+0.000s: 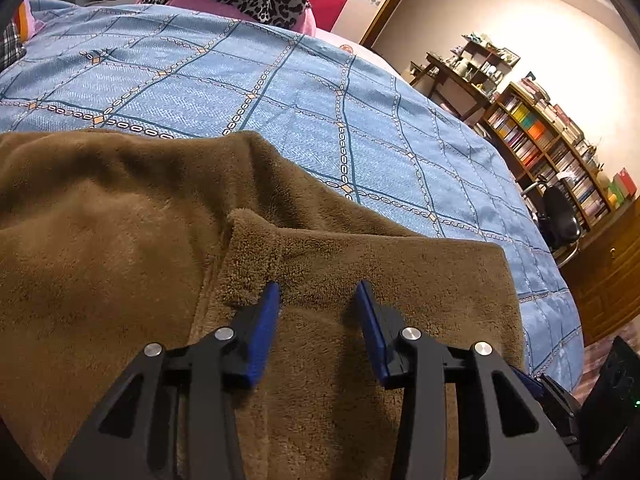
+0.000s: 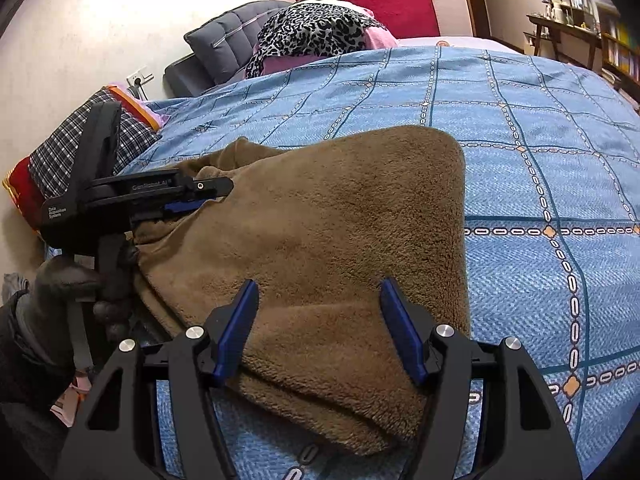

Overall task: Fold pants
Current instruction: 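Smooth the folded pants with both open grippers, then grasp the pants cuff end with the left gripper and lift it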

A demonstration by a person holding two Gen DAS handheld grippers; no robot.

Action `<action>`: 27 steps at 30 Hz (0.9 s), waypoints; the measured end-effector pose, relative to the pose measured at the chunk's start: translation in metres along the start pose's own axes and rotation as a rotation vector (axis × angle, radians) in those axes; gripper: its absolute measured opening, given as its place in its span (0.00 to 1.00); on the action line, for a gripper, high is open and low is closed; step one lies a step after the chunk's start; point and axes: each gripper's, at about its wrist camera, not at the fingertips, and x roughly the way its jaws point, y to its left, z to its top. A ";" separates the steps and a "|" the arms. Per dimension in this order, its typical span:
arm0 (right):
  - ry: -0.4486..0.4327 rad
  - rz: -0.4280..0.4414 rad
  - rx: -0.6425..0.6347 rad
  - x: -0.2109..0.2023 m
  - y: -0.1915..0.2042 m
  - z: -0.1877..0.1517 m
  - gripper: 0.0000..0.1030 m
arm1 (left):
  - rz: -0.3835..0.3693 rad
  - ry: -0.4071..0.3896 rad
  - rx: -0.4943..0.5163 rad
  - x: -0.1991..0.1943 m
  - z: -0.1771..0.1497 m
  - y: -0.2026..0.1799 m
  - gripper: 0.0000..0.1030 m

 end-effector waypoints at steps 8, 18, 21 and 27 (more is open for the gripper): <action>-0.087 -0.002 0.006 -0.020 0.010 0.014 0.63 | -0.018 -0.054 -0.037 -0.040 0.002 -0.008 0.70; -0.009 -0.022 -0.042 0.005 0.011 0.003 0.64 | 0.137 -0.147 -0.240 -0.114 -0.010 0.062 0.72; -0.008 -0.031 -0.049 0.006 0.013 0.002 0.64 | 0.204 -0.174 -0.332 -0.136 -0.020 0.097 0.73; -0.008 -0.035 -0.051 0.005 0.013 0.001 0.64 | 0.334 -0.220 -0.480 -0.171 -0.041 0.159 0.73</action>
